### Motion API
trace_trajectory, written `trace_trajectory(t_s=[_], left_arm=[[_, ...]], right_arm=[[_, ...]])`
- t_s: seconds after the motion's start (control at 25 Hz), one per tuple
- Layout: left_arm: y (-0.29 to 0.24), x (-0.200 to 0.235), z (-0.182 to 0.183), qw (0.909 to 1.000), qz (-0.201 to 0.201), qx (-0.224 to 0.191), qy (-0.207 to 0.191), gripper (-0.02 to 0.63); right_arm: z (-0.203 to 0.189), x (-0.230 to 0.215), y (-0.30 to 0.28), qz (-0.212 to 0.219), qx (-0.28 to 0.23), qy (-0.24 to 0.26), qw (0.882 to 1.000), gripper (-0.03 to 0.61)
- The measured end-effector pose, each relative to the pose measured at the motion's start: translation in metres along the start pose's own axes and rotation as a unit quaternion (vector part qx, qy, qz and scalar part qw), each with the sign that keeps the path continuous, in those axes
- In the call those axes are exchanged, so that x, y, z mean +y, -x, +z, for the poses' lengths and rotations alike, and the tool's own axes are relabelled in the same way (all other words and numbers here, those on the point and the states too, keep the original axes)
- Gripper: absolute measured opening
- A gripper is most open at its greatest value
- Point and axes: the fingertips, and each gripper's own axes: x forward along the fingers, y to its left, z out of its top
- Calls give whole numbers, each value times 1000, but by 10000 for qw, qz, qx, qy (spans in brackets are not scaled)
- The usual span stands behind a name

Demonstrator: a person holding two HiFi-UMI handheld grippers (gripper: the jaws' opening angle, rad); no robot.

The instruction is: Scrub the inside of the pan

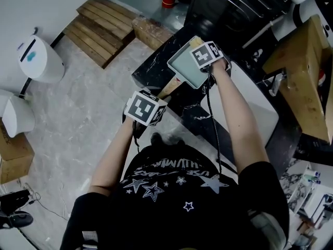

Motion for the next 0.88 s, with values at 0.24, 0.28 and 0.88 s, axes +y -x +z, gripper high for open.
trace_trajectory(t_s=[0.24,0.28,0.88], left_arm=[[0,-1,-1,10000,-27,35,-21,137],[0,-1,-1,10000,-27,41,-26,137],[1,-1,-2,10000,0,67,-11,137]], right_arm=[[-3,17,8,306,77,338,9989,78],[-5,20,11,338,143,366,9987,78],[2,115,51,1979,20,1117,9738,81]])
